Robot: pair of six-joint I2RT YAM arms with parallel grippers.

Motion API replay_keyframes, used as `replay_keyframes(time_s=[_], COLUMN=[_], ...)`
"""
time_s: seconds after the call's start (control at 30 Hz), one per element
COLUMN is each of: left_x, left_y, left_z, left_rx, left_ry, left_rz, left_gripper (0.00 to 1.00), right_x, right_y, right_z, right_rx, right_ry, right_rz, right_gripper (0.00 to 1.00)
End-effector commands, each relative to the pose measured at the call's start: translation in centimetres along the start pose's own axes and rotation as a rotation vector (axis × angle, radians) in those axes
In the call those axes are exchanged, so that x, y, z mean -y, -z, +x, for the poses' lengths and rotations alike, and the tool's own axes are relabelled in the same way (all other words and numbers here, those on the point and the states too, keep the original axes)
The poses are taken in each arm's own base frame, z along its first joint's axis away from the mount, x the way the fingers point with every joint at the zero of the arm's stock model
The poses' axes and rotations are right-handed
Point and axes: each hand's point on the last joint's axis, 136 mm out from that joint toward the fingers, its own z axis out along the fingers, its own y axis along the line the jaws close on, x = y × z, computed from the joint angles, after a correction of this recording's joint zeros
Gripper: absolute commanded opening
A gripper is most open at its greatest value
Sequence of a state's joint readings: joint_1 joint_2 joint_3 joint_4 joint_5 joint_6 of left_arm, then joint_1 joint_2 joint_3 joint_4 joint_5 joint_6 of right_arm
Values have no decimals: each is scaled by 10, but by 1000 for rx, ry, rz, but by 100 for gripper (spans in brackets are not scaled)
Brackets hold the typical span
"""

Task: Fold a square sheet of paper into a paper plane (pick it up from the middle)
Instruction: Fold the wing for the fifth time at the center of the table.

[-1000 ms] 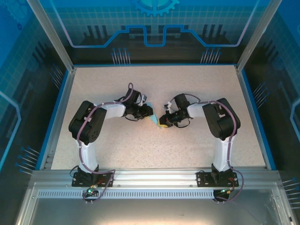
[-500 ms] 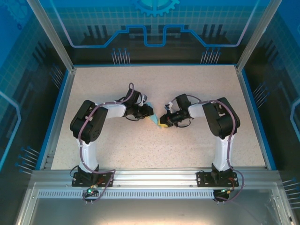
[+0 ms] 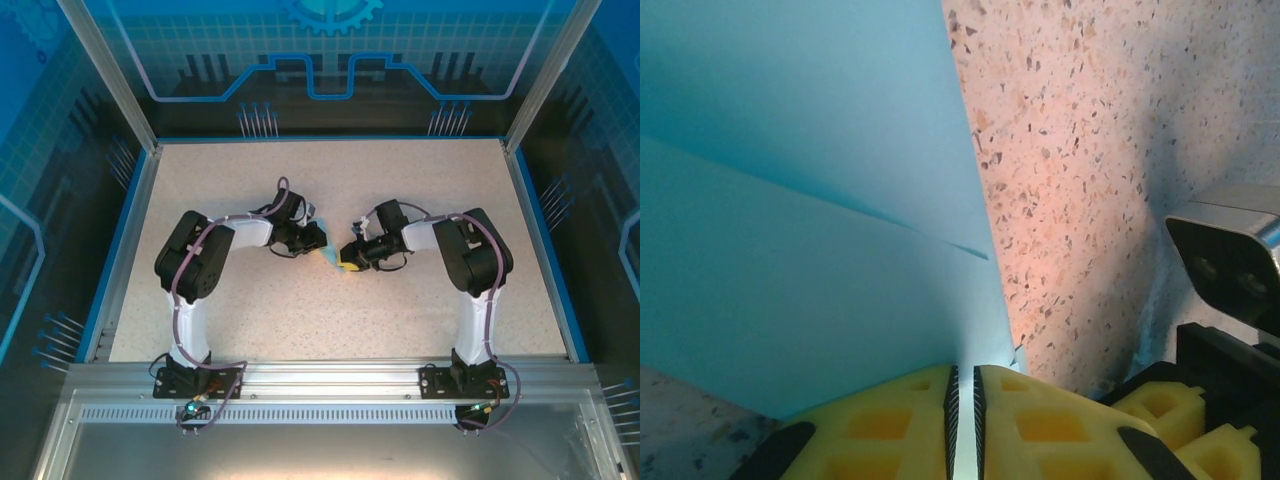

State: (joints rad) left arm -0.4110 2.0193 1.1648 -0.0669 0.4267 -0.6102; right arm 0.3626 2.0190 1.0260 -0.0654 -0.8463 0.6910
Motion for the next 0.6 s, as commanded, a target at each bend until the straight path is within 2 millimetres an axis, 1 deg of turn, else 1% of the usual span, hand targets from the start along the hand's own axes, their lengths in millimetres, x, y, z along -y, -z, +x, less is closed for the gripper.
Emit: replay_keyframes(time_s=[0.0, 0.1, 0.2, 0.27, 0.37, 0.43, 0.5, 0.57], left_x=[-30, -35, -37, -37, -37, -37, -35, -35], left_y=[-12, -13, -13, -13, -13, -13, -13, -13], left_z=[14, 17, 18, 19, 20, 19, 19, 20], left_rx=[-59, -77, -84, -86, -90, -90, -90, -91], left_ry=[23, 38, 40, 39, 40, 41, 38, 37], left_rz=[-141, -171, -183, -188, -189, -190, -187, -185], left_gripper=[17, 17, 16, 16, 16, 16, 15, 15], right_x=[22, 10, -4, -13, -28, -35, -37, -36], right_y=[17, 27, 29, 27, 14, 4, -8, -17], right_z=[-2, -3, -3, -4, -5, -6, -9, -11], right_rx=[79, 120, 151, 164, 150, 130, 107, 88], right_ry=[-12, 69, 153, 197, 245, 263, 269, 262], right_rz=[170, 252, 321, 349, 346, 343, 339, 343], right_gripper=[16, 17, 17, 17, 17, 17, 17, 16])
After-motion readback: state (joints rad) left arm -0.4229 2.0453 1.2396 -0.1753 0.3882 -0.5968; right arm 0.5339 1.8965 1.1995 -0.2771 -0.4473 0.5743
